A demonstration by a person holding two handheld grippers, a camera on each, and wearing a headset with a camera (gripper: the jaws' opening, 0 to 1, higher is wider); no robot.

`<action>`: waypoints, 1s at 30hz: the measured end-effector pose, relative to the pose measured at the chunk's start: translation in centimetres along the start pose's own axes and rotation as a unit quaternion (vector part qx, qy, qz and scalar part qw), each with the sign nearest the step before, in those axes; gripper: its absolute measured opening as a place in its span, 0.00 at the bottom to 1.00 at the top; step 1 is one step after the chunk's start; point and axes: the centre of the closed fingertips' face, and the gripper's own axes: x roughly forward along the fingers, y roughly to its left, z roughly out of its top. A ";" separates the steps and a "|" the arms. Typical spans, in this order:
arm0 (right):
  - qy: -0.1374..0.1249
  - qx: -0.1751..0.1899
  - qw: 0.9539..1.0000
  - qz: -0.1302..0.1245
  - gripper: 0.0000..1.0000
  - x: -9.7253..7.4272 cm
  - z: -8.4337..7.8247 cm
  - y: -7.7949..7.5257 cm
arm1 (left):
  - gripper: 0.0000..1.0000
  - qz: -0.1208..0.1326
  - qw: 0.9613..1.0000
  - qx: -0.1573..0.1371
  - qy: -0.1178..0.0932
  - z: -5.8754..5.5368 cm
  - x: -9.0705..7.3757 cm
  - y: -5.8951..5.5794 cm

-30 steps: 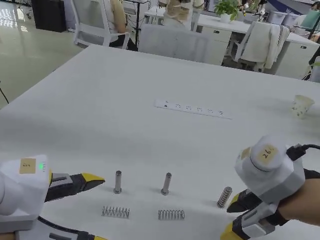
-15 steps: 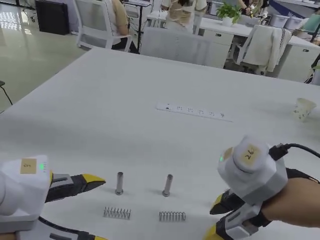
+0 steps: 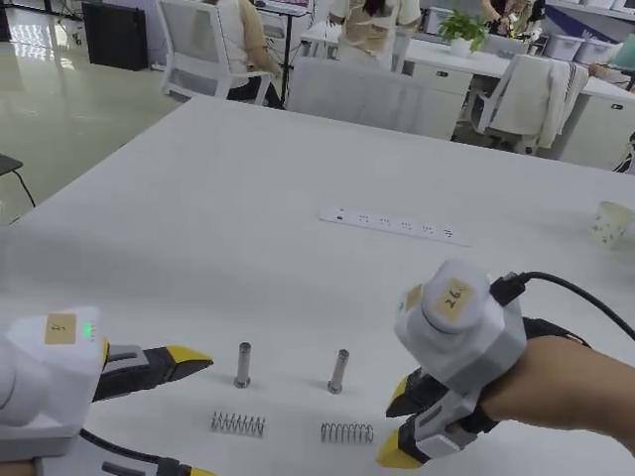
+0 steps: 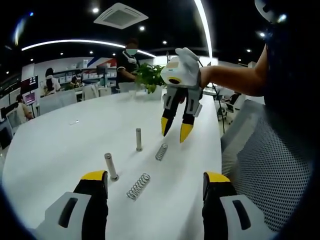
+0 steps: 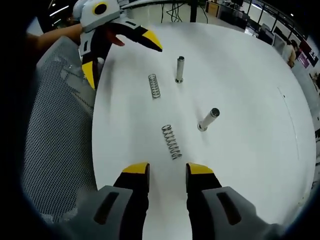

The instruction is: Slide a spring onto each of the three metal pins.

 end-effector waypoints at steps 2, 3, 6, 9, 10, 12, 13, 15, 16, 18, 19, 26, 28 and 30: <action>0.003 -0.003 1.000 0.001 0.27 0.2 0.1 -0.1 | 0.74 0.001 1.000 -0.001 0.000 0.0 -0.1 0.0; 0.003 -0.007 1.000 0.001 0.26 0.3 0.1 -0.1 | 0.74 0.001 1.000 -0.001 -0.001 0.0 -0.1 0.0; 0.006 -0.014 1.000 0.002 0.25 0.6 0.2 -0.2 | 0.73 0.001 1.000 -0.002 0.000 -0.1 -0.2 0.0; 0.007 -0.021 1.000 0.005 0.24 1.0 0.2 -0.5 | 0.73 0.002 1.000 -0.003 0.001 -0.2 -0.3 0.0; 0.008 -0.023 1.000 0.005 0.23 1.0 0.2 -0.5 | 0.73 0.002 1.000 -0.003 0.001 -0.2 -0.3 0.0; 0.008 -0.028 1.000 0.004 0.22 1.2 0.3 -0.6 | 0.73 0.002 1.000 -0.003 0.001 -0.1 -0.4 -0.1; 0.009 -0.030 0.999 0.005 0.22 1.3 0.3 -0.6 | 0.73 0.002 1.000 -0.003 0.002 -0.1 -0.4 -0.1; 0.009 -0.039 0.999 0.009 0.22 1.5 0.4 -0.6 | 0.72 0.001 1.000 -0.003 0.003 -0.1 -0.4 -0.1; 0.009 -0.043 0.999 0.012 0.21 1.6 0.5 -0.5 | 0.72 0.001 1.000 -0.003 0.003 -0.1 -0.4 -0.1; 0.017 -0.055 0.998 0.011 0.20 1.8 0.4 -0.6 | 0.72 0.001 1.000 -0.003 0.003 -0.1 -0.3 -0.1; 0.018 -0.059 0.998 0.011 0.19 1.9 0.4 -0.6 | 0.72 0.001 1.000 -0.004 0.003 -0.1 -0.3 -0.1; 0.023 -0.065 0.997 0.019 0.17 2.3 0.4 -0.6 | 0.71 0.000 1.000 -0.005 0.004 -0.3 -0.3 -0.2; 0.022 -0.068 0.997 0.019 0.17 2.4 0.5 -0.6 | 0.71 -0.001 1.000 -0.005 0.004 -0.3 -0.3 -0.2; 0.022 -0.068 0.997 0.023 0.16 2.5 0.5 -0.5 | 0.71 0.000 1.000 -0.006 0.004 -0.3 -0.2 -0.2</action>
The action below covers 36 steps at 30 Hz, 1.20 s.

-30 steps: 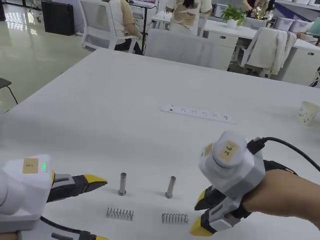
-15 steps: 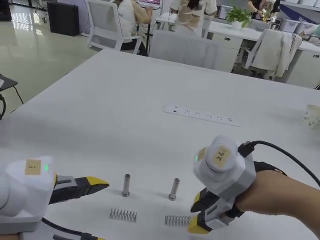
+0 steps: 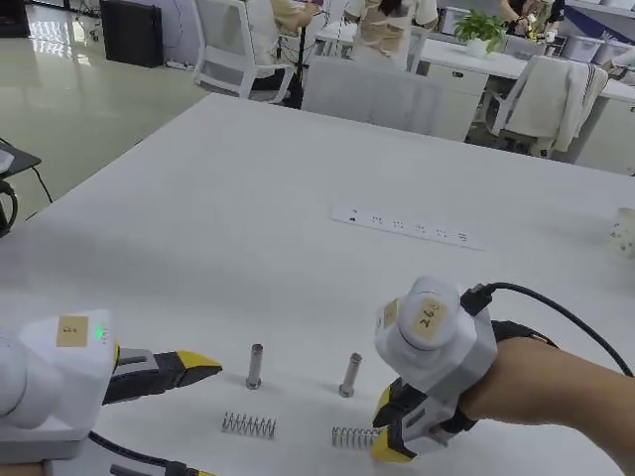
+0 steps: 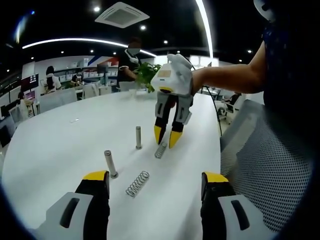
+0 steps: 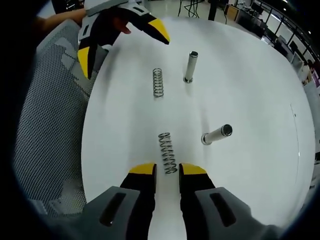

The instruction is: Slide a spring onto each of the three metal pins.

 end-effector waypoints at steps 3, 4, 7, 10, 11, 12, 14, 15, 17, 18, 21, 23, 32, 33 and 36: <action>0.005 -0.003 1.000 0.000 0.16 0.2 -0.1 -0.1 | 0.70 0.000 1.000 0.000 -0.001 0.0 0.0 0.0; 0.006 -0.007 1.000 -0.001 0.16 0.2 -0.1 -0.1 | 0.70 0.000 1.000 0.000 -0.001 0.0 0.0 0.0; 0.008 -0.009 1.000 -0.001 0.15 0.2 -0.2 -0.2 | 0.70 0.000 1.000 -0.001 -0.002 0.1 0.1 0.0; 0.010 -0.012 1.000 -0.001 0.14 0.2 -0.2 -0.2 | 0.70 0.000 1.000 -0.001 -0.002 0.0 0.1 0.0; 0.010 -0.012 1.000 -0.001 0.15 0.3 -0.2 -0.2 | 0.70 0.000 1.000 -0.002 -0.002 0.0 0.0 -0.1; 0.010 -0.013 1.000 -0.001 0.14 0.3 -0.2 -0.1 | 0.70 0.000 1.000 -0.002 -0.002 0.0 0.0 -0.1; 0.011 -0.016 1.000 -0.002 0.14 0.3 -0.3 -0.1 | 0.70 0.001 1.000 -0.002 -0.002 0.0 0.0 -0.1; 0.013 -0.017 1.000 -0.003 0.14 0.4 -0.3 -0.2 | 0.70 0.001 1.000 -0.002 -0.002 0.0 0.0 -0.1; 0.016 -0.020 1.000 -0.004 0.13 0.5 -0.5 -0.2 | 0.70 0.002 1.000 -0.003 -0.003 0.1 0.0 -0.1; 0.015 -0.022 1.000 -0.005 0.12 0.4 -0.4 -0.3 | 0.70 0.002 1.000 -0.003 -0.003 0.1 0.0 0.0; 0.017 -0.024 1.000 -0.007 0.11 0.4 -0.5 -0.4 | 0.70 0.002 1.000 -0.003 -0.003 0.1 0.0 0.0; 0.018 -0.026 0.999 -0.007 0.10 0.4 -0.5 -0.3 | 0.70 0.003 1.000 -0.003 -0.003 0.0 0.0 0.1; 0.014 -0.026 0.999 -0.014 0.08 0.3 -0.4 -0.4 | 0.69 0.001 1.000 -0.002 -0.005 0.1 0.2 0.1; 0.014 -0.025 0.999 -0.015 0.08 0.2 -0.4 -0.4 | 0.69 0.001 1.000 -0.002 -0.005 0.1 0.2 0.1; 0.014 -0.026 0.999 -0.017 0.08 -0.2 -0.3 -0.3 | 0.69 -0.001 1.000 -0.001 -0.005 0.2 0.3 0.0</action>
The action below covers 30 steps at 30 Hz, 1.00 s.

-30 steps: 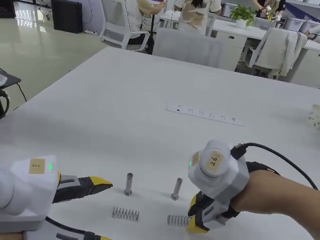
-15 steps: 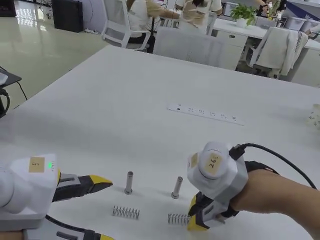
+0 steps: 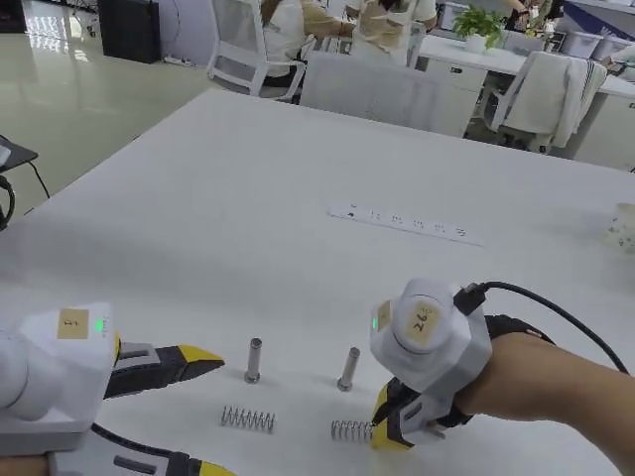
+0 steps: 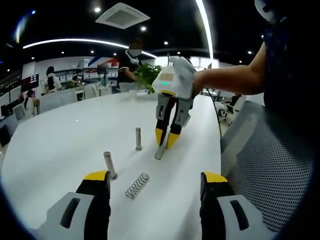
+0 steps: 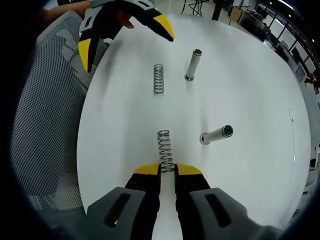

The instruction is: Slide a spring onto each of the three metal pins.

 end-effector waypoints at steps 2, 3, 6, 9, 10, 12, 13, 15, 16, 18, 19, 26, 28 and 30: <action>-0.003 0.002 1.000 0.000 0.08 -0.3 0.2 0.1 | 0.69 -0.002 1.000 0.002 0.000 0.1 0.1 -0.1; -0.006 0.003 1.000 -0.001 0.08 -0.4 0.4 0.1 | 0.68 -0.003 1.000 0.003 0.000 0.1 0.2 -0.1; -0.009 0.007 1.000 0.000 0.08 -0.8 0.6 0.1 | 0.67 -0.006 1.000 0.006 -0.001 0.4 0.4 -0.1; -0.014 0.010 1.000 0.000 0.08 -1.2 1.0 0.4 | 0.64 -0.009 1.000 0.009 -0.004 0.6 0.5 -0.2; -0.018 0.009 1.000 0.000 0.08 -1.4 1.3 0.5 | 0.64 -0.011 1.000 0.010 -0.005 0.7 0.6 -0.2; -0.024 0.009 1.000 0.001 0.08 -1.8 1.7 0.7 | 0.62 -0.013 1.000 0.010 -0.006 0.8 0.6 -0.2; -0.026 0.009 1.000 0.002 0.08 -1.9 1.9 0.8 | 0.61 -0.014 1.000 0.011 -0.007 0.8 0.6 -0.3; -0.030 0.006 1.000 0.000 0.08 -2.2 2.4 0.9 | 0.60 -0.016 1.000 0.011 -0.006 0.8 0.6 -0.2; -0.031 0.006 1.000 0.001 0.08 -2.2 2.5 1.0 | 0.60 -0.017 1.000 0.013 -0.006 0.8 0.7 -0.2; -0.035 0.005 0.999 0.002 0.08 -2.4 2.9 1.1 | 0.58 -0.018 1.000 0.013 -0.006 0.9 0.7 -0.2; -0.038 0.005 0.999 0.003 0.08 -2.5 3.2 1.2 | 0.58 -0.019 1.000 0.014 -0.005 0.9 0.7 -0.1; -0.042 -0.005 0.999 -0.001 0.08 -2.9 4.2 1.4 | 0.51 -0.031 0.999 0.025 -0.002 1.4 1.1 0.0; -0.043 -0.007 0.999 0.000 0.08 -3.0 4.4 1.5 | 0.50 -0.036 0.999 0.030 -0.001 1.6 1.3 -0.1; -0.044 -0.008 0.999 -0.001 0.08 -3.1 4.6 1.6 | 0.49 -0.041 0.999 0.034 0.000 1.8 1.5 -0.2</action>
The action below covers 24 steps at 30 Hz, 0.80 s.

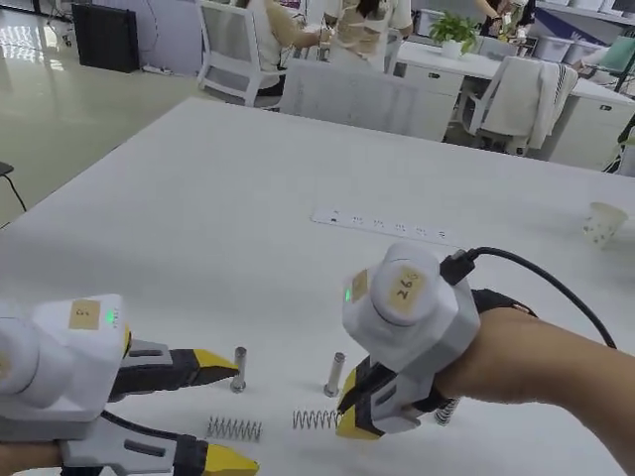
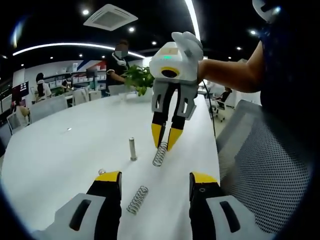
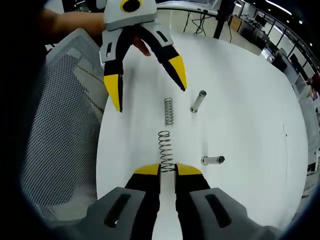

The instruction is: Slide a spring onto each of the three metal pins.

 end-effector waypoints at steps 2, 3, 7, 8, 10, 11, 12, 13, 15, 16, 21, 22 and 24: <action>-0.001 -0.001 1.000 -0.001 0.08 0.0 0.1 0.0 | 0.46 -0.006 1.000 0.005 0.001 0.1 0.3 -0.1; -0.001 -0.001 1.000 -0.001 0.08 -0.1 0.2 0.1 | 0.45 -0.009 1.000 0.006 0.002 0.1 0.4 -0.2; -0.003 -0.003 1.000 0.000 0.08 -0.1 0.4 0.2 | 0.41 -0.019 1.000 0.010 0.005 0.1 0.9 -0.2; -0.003 -0.003 1.000 0.001 0.08 -0.1 0.4 0.3 | 0.40 -0.022 1.000 0.011 0.006 0.1 1.0 -0.2; -0.002 -0.005 1.000 0.001 0.08 -0.2 0.5 0.3 | 0.39 -0.028 0.999 0.015 0.009 0.1 1.3 -0.4; -0.003 -0.005 1.000 0.001 0.08 -0.2 0.6 0.4 | 0.38 -0.031 0.999 0.019 0.011 0.1 1.4 -0.4; -0.004 -0.006 1.000 0.001 0.08 -0.2 0.6 0.4 | 0.37 -0.032 0.999 0.020 0.012 0.1 1.4 -0.4; -0.004 -0.006 1.000 0.001 0.08 -0.3 0.7 0.4 | 0.35 -0.036 0.999 0.022 0.012 0.1 1.5 -0.3; -0.006 -0.006 1.000 0.000 0.08 -0.3 0.9 0.4 | 0.34 -0.039 0.999 0.025 0.013 0.2 1.6 -0.2; -0.006 -0.006 1.000 0.000 0.08 -0.3 0.9 0.4 | 0.33 -0.041 0.999 0.026 0.013 0.3 1.7 -0.2; -0.010 -0.006 1.000 -0.002 0.08 -0.4 1.2 0.5 | 0.29 -0.050 0.998 0.036 0.011 0.6 2.1 -0.3; -0.010 -0.006 1.000 -0.002 0.08 -0.4 1.3 0.5 | 0.27 -0.051 0.998 0.037 0.010 0.6 2.1 -0.3; -0.011 -0.006 1.000 -0.003 0.08 -0.5 1.4 0.5 | 0.25 -0.056 0.998 0.041 0.010 0.6 2.3 -0.4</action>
